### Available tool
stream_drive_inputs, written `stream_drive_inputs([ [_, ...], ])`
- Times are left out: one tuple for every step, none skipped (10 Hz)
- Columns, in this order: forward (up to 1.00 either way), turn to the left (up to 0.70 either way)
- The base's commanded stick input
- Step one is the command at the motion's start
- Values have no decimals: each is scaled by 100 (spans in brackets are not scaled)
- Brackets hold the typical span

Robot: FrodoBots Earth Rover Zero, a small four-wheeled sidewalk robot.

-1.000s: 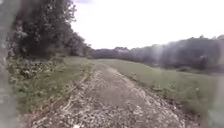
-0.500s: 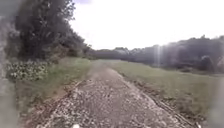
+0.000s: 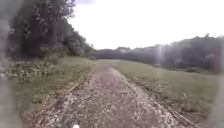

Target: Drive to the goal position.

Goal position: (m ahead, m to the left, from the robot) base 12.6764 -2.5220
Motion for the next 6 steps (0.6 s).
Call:
stream_drive_inputs([
  [85,0],
  [85,0],
  [85,-7],
  [85,-26],
  [85,-21],
  [85,0],
])
